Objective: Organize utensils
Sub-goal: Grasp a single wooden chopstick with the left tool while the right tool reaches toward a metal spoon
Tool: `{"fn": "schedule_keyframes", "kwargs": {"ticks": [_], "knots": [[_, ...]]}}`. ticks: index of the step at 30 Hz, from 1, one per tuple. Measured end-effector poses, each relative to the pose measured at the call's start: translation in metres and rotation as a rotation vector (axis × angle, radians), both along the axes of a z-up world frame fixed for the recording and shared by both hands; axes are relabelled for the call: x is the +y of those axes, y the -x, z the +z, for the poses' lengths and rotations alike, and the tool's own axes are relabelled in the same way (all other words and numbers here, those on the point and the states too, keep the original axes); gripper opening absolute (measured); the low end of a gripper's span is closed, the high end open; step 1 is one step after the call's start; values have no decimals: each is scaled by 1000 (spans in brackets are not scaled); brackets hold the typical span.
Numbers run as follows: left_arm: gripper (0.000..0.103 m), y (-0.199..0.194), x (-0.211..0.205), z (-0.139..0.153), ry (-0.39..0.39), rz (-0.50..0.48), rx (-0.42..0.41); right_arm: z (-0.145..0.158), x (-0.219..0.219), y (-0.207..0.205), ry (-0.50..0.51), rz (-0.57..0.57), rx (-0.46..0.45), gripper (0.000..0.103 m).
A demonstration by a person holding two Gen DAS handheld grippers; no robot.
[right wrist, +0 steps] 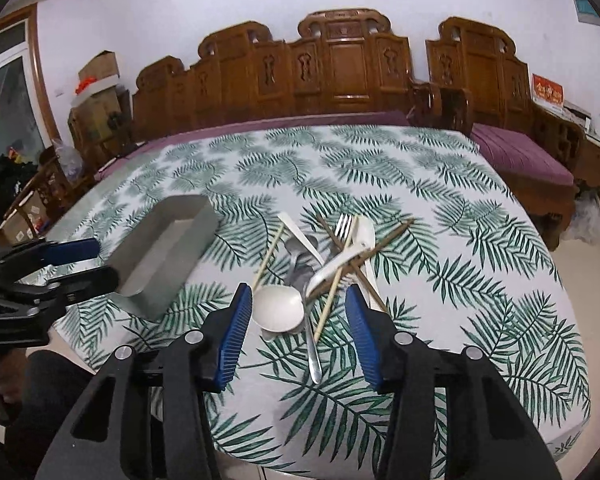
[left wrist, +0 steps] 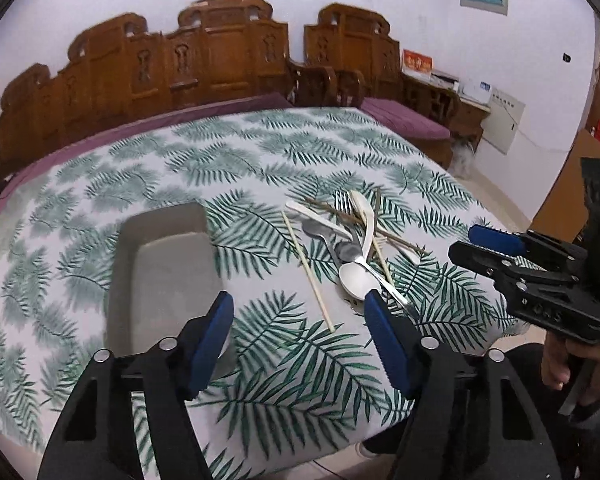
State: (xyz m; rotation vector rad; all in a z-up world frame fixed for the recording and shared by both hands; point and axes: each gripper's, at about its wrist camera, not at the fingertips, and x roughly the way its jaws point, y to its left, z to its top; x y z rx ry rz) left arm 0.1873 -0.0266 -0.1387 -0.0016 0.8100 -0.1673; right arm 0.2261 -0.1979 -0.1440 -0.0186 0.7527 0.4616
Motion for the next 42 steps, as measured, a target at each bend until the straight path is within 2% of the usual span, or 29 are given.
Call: {"fn": "schedule_keyframes", "kwargs": {"ticks": [4,11,17,19,22,26,27,28,29,30,33,38,42], "knots": [[54,-23,-7,-23,10,-6,51,-9,-1,-8,10,-1,18,51],[32,-59,-15,-61,27,7,139,-23,-1,-17,26,6,55,49],[29,-88,-19,-79,47,32,181,-28,-3,-19,30,11,63,49],[28,-98,-24,-83,28,32,191,-29,-5,-20,32,11,68,49],[22,-112,-31,-92,-6,35,222,-33,-6,-22,35,12,76,49],[21,-123,-32,-103,-33,36,263,-37,-4,-24,42,29,89,44],[21,-124,-32,-103,-38,34,257,-39,-3,-24,43,35,91,43],[16,-125,-32,-104,-52,33,258,-40,-3,-25,43,40,93,41],[7,-126,-30,-104,-60,38,264,-41,-2,-25,43,47,97,40],[5,-126,-29,-104,-61,41,271,-43,0,-27,44,55,103,39],[4,-123,-24,-103,-52,30,280,-49,7,-31,56,81,120,35],[4,-99,-16,-91,-38,19,244,-61,23,-43,90,126,140,26],[4,-77,-9,-77,3,11,208,-68,34,-55,109,152,146,20]]}}
